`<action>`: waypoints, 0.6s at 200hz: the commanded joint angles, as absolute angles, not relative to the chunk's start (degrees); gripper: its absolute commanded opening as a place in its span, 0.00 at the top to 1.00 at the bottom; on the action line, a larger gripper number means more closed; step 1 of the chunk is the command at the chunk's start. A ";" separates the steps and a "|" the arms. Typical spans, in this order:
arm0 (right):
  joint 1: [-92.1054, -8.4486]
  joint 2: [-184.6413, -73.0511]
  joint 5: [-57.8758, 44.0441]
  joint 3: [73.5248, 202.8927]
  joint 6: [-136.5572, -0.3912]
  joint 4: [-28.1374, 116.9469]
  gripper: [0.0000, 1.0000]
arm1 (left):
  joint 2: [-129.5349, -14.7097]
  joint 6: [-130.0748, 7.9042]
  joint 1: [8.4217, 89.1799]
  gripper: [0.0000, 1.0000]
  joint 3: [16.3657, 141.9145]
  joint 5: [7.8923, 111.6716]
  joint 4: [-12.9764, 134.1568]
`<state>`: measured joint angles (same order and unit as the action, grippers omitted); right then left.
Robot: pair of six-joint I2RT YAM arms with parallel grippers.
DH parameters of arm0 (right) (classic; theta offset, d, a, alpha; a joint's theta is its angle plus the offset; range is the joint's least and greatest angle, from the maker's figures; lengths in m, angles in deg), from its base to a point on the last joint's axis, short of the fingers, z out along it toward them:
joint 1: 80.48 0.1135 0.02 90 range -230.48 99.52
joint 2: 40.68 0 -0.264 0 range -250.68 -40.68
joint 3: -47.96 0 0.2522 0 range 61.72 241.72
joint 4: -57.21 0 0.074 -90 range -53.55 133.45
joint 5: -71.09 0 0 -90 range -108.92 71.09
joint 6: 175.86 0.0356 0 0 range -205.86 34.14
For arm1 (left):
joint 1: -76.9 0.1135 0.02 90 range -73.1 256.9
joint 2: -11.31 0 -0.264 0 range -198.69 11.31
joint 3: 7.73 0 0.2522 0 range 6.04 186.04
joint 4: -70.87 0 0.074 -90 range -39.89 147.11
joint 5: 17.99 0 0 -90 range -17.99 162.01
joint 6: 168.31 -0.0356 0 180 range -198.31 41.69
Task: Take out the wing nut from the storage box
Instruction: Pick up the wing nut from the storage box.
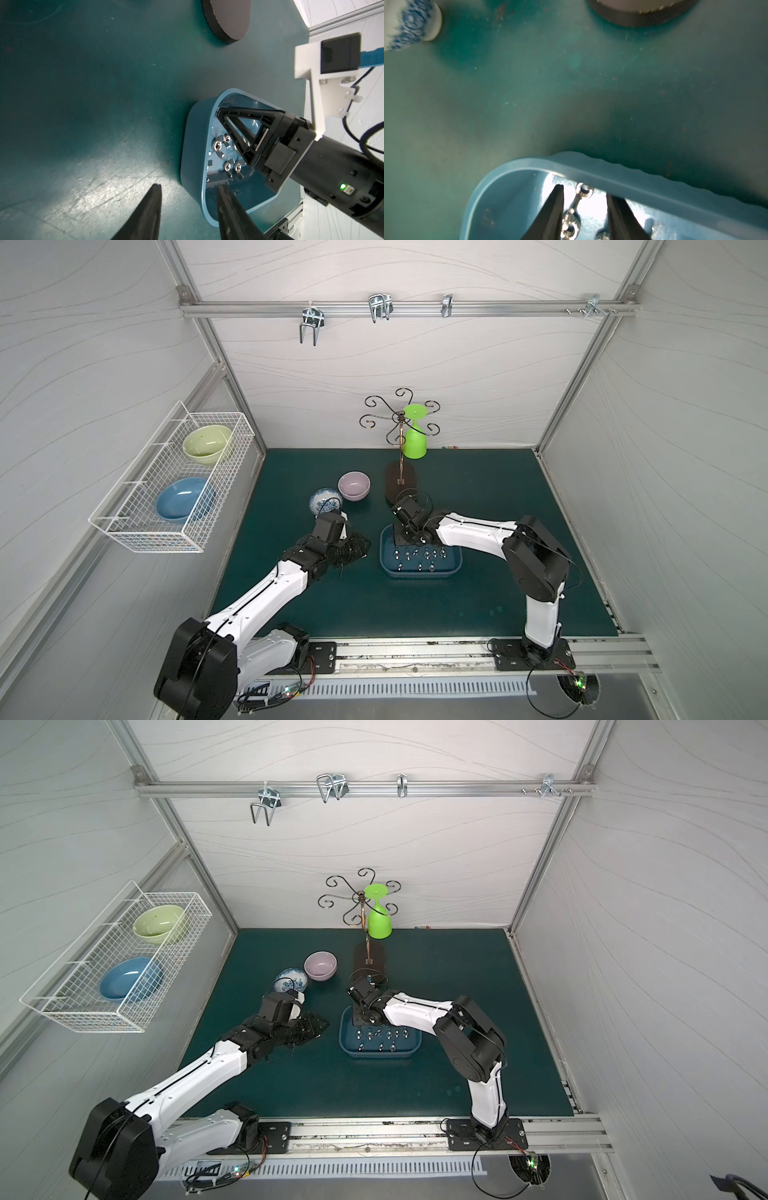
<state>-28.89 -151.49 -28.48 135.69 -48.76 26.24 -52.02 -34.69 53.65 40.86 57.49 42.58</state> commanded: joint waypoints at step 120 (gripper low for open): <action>-28.72 -157.12 -28.38 138.79 -46.75 23.06 0.77 | -52.16 -34.07 54.14 0.53 40.07 55.50 47.31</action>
<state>-28.86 -155.59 -27.89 137.88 -47.40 25.32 -52.26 -34.17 53.90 40.06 56.31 44.51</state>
